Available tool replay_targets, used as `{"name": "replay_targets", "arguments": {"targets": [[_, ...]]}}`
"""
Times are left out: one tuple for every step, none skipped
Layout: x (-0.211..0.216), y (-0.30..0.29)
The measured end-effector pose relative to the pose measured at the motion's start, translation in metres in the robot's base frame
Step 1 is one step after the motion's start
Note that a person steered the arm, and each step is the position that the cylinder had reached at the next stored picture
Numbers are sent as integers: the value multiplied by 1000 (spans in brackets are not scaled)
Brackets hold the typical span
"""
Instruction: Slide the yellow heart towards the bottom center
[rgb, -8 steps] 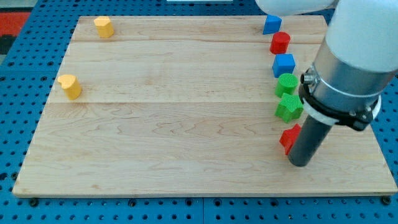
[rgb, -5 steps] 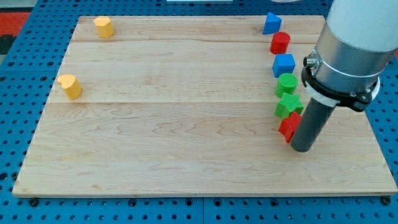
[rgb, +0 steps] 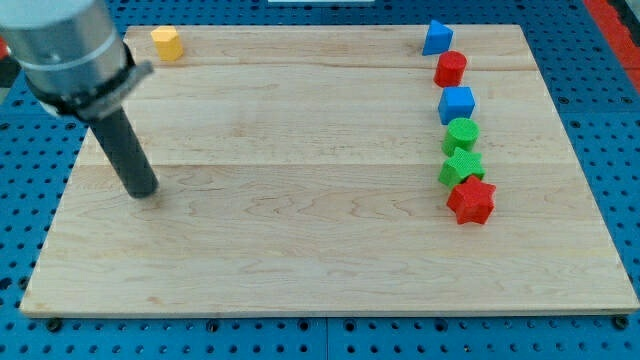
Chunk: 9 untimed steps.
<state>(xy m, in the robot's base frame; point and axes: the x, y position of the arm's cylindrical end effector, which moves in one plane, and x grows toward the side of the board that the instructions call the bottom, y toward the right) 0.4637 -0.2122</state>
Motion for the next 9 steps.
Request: {"name": "replay_targets", "arguments": {"targets": [[-37, -26], [-44, -44], [-29, -31], [-16, -90], [-28, -93], [-110, -87], [-65, -44], [-16, -19], [0, -6]]}}
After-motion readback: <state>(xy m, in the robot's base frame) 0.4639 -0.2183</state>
